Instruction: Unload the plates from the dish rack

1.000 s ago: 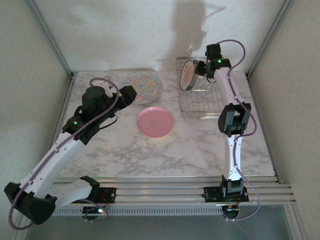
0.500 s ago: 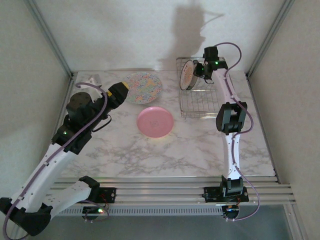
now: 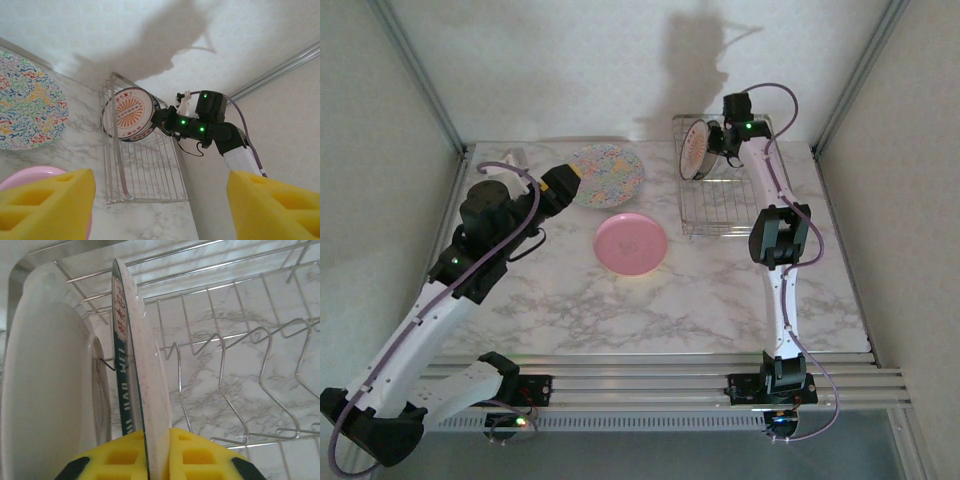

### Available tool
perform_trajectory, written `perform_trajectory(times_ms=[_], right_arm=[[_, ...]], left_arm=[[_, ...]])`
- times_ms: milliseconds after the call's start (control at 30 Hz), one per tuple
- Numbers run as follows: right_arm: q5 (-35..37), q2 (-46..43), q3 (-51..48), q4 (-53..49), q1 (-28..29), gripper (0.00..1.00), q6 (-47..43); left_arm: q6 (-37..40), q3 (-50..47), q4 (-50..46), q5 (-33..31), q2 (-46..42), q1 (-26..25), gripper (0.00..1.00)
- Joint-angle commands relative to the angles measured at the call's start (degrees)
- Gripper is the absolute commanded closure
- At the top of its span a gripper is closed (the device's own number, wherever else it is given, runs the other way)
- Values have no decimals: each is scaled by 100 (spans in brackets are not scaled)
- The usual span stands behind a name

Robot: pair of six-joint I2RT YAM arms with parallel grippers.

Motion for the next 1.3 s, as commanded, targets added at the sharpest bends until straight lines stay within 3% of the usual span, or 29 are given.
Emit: perform_trajectory(times_ms=[0,300,867,1267], right_arm=[[542,-29,351,39,213,100,-45],[1941,-295,333,-126,579,100,-296],[2939,-1258,-62,-195,614,100,-379],[3378,-2694,-1056,132,531,100,-739]], left_arm=[[22,215,-23,27,-7,-63,30],[59,362,-8,141,131,-64,30],[-1,476,282,375,323,-67,30],[19,672,623,840,848,-76,30]])
